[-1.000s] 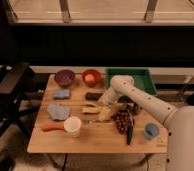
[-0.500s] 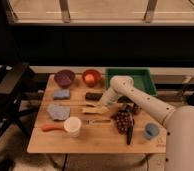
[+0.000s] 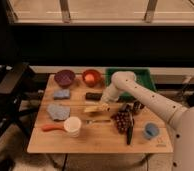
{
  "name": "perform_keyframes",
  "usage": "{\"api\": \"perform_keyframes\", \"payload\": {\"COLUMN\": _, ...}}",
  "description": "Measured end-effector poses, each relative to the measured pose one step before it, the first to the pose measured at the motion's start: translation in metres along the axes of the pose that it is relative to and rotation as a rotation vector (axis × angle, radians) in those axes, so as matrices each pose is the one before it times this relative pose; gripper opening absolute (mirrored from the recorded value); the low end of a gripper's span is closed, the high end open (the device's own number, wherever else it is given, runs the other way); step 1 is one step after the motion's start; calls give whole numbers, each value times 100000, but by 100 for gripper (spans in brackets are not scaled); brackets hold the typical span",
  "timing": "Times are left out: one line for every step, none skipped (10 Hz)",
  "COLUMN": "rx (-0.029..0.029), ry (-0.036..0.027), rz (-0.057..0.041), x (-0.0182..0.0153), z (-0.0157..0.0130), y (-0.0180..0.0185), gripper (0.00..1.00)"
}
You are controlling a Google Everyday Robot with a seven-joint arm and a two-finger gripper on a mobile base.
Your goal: Place banana in purple bowl
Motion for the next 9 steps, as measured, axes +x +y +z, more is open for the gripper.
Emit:
{"api": "perform_keyframes", "payload": {"rx": 2545, "ry": 563, "rz": -1321, "x": -796, "z": -1708, "y": -615, "gripper": 0}}
{"api": "perform_keyframes", "payload": {"rx": 2209, "ry": 344, "rz": -1142, "x": -629, "z": -1423, "y": -732, "gripper": 0}}
{"api": "perform_keyframes", "payload": {"rx": 3616, "ry": -158, "rz": -2716, "x": -836, "z": -1798, "y": -1635, "gripper": 0}}
{"api": "perform_keyframes", "payload": {"rx": 2878, "ry": -1136, "rz": -2371, "x": -763, "z": -1261, "y": -1528, "gripper": 0}}
{"api": "perform_keyframes", "payload": {"rx": 2481, "ry": -1277, "rz": -2197, "x": -1070, "z": -1297, "y": -1277, "gripper": 0}}
{"api": "perform_keyframes", "payload": {"rx": 1027, "ry": -478, "rz": -901, "x": -377, "z": -597, "y": -551, "gripper": 0}}
{"api": "perform_keyframes", "payload": {"rx": 40, "ry": 1, "rz": 104, "x": 72, "z": -32, "y": -6, "gripper": 0}}
{"api": "perform_keyframes", "payload": {"rx": 2, "ry": -4, "rz": 58, "x": 37, "z": -9, "y": 9, "gripper": 0}}
{"api": "perform_keyframes", "payload": {"rx": -30, "ry": -32, "rz": 80, "x": 7, "z": -24, "y": -11, "gripper": 0}}
